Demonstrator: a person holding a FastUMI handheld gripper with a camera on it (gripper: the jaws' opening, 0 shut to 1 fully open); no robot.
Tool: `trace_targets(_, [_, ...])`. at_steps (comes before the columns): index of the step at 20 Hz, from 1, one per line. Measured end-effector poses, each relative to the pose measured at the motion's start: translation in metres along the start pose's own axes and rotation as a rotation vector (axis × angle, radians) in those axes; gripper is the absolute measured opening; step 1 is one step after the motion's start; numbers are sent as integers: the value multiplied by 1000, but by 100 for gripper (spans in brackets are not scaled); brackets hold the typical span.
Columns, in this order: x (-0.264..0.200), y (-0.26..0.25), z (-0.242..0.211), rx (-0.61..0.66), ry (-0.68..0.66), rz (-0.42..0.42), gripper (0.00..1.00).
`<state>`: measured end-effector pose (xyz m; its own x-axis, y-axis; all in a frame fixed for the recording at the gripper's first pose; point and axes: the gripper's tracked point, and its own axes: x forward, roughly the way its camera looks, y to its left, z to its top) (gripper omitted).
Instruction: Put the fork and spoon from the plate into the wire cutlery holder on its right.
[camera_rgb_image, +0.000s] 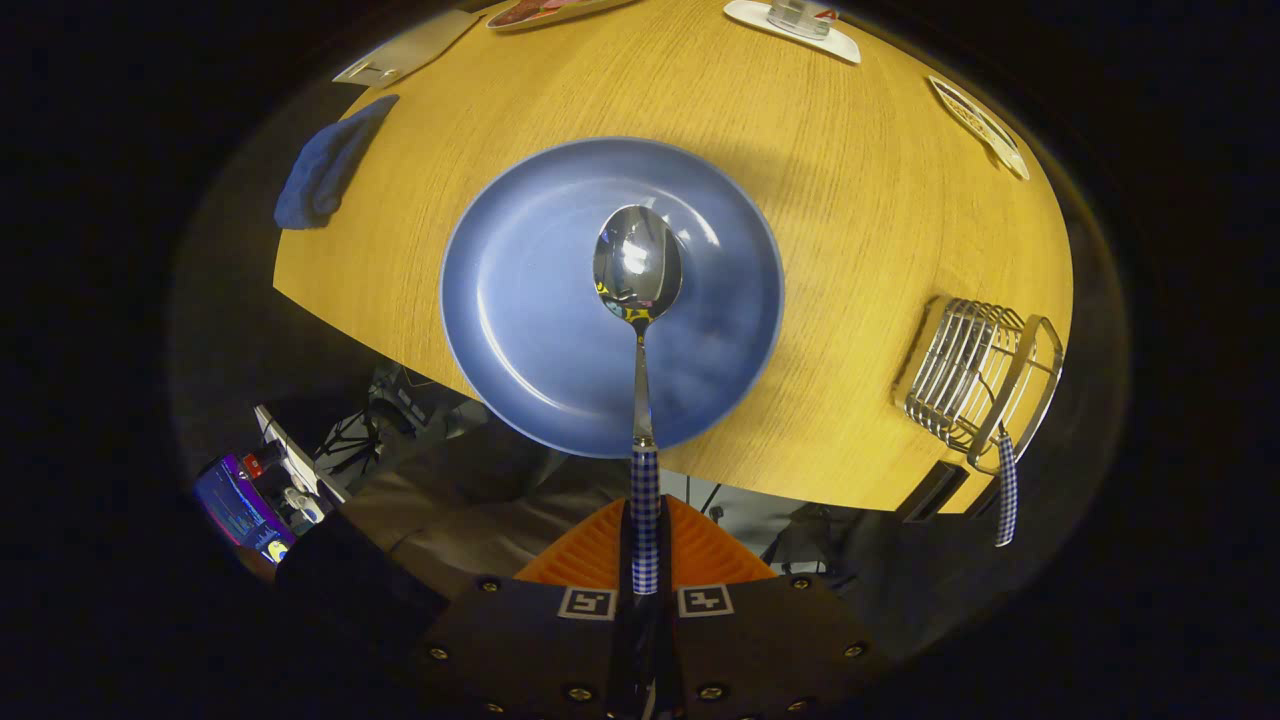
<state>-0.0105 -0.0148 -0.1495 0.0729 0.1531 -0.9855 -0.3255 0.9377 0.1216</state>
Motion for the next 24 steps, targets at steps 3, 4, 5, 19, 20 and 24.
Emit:
trace_targets(3, [-11, -12, -15, 17, 8, 11, 8])
trace_targets(4, [-15, -18, -19, 22, 7, 9, 8])
trace_targets(5, [-19, -26, -21, 32, 0, 9, 8])
trace_targets(19, [-89, -109, -81, 206, 70, 52, 8])
trace_targets(20, [-90, -110, -82, 221, 83, 59, 8])
trace_targets(24, [-87, -135, -77, 298, 140, 59, 8])
